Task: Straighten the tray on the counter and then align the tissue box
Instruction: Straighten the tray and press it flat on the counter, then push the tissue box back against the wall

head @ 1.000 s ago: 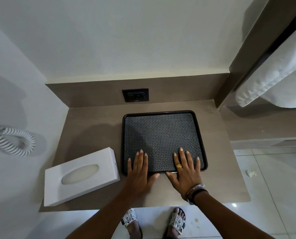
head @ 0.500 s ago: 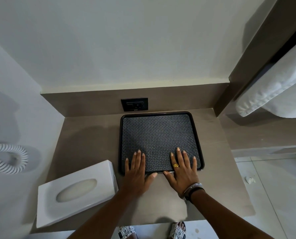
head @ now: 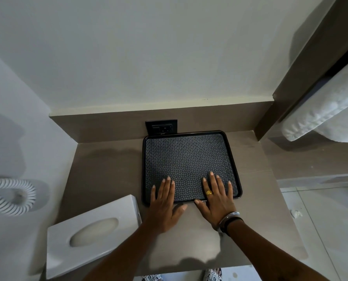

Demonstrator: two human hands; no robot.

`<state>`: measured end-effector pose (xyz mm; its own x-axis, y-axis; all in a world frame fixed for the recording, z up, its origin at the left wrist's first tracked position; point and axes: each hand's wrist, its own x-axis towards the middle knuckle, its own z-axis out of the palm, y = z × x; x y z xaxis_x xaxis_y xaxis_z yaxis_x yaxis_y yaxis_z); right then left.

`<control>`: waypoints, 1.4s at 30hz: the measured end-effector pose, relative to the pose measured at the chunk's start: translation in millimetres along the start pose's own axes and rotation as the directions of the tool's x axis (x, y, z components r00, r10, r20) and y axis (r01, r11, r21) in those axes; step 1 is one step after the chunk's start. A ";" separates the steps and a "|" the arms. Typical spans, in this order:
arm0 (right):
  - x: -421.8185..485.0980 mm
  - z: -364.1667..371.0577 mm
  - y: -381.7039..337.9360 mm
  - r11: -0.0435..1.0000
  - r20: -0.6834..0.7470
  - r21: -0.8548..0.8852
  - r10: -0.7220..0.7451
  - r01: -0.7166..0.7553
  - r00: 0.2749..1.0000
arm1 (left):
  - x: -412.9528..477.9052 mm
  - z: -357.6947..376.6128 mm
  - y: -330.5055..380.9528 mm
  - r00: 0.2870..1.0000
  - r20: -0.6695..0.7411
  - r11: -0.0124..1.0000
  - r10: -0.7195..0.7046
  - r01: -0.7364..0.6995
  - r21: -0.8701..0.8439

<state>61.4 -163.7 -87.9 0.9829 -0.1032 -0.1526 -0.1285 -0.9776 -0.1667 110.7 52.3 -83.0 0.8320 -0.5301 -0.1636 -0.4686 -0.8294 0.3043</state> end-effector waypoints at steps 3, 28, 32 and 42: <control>-9.2 -6.1 -8.4 1.000 -0.039 0.007 -0.021 0.022 0.999 | -3.6 -12.8 2.6 1.000 -0.030 0.998 0.010 -0.012 -0.062; -56.8 29.7 -130.2 0.863 0.244 -0.050 -0.478 0.503 0.844 | -136.9 -95.6 -180.3 0.932 0.308 0.977 -0.191 0.150 0.152; -56.4 28.9 -130.3 0.867 0.244 -0.049 -0.471 0.496 0.848 | -124.6 -101.8 -184.4 0.942 0.204 0.963 -0.266 0.248 0.109; -52.8 36.3 -127.9 0.878 0.204 -0.009 -0.467 0.478 0.861 | -38.7 -136.3 -194.9 0.628 -0.104 0.633 -0.771 0.737 -0.239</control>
<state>21.2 -26.5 -93.9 0.8790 0.4048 -0.2519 0.3585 -0.9095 -0.2106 210.4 258.5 -8.1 0.9149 0.3248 -0.2396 0.3875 -0.8730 0.2962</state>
